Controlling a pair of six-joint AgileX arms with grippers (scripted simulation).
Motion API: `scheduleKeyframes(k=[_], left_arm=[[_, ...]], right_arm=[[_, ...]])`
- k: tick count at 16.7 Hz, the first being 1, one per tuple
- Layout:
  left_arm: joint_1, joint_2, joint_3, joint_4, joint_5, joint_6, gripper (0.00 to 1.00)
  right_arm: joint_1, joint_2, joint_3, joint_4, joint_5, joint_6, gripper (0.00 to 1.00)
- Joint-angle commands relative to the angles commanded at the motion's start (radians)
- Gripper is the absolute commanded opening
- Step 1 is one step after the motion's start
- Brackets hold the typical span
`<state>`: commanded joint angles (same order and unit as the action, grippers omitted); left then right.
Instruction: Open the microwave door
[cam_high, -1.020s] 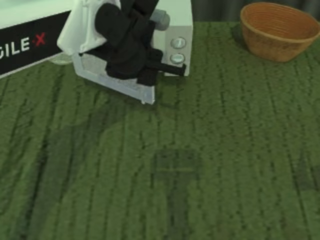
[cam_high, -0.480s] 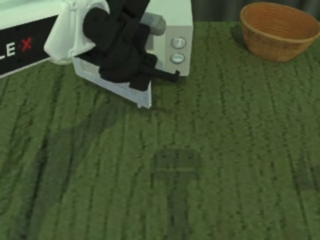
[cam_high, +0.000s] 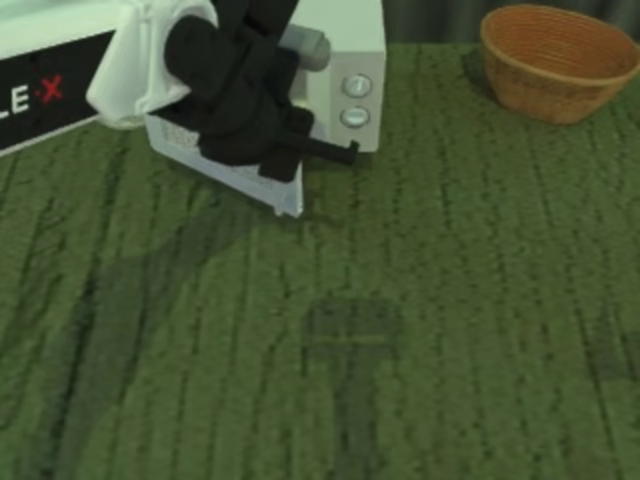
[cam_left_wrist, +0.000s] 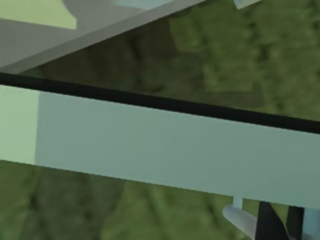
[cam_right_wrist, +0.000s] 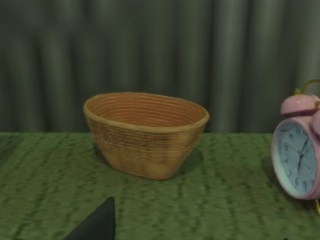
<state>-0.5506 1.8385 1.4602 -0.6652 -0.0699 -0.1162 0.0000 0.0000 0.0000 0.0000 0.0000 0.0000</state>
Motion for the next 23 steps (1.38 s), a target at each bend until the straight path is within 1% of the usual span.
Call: scheduleKeyframes(k=[12,15,20,23], left_arm=[[0.0,0.0,0.0,0.0,0.0,0.0,0.0],[0.0,-0.008,-0.01,0.006,0.014,0.011,0.0],[0.035,-0.06,-0.089,0.014,0.069,0.119,0.0],[0.041,-0.077,-0.096,0.023,0.08,0.137,0.0]], right_arm=[[0.0,0.0,0.0,0.0,0.0,0.0,1.0],[0.0,0.0,0.0,0.0,0.0,0.0,1.0],[0.0,0.0,0.0,0.0,0.0,0.0,1.0],[0.0,0.0,0.0,0.0,0.0,0.0,1.0]])
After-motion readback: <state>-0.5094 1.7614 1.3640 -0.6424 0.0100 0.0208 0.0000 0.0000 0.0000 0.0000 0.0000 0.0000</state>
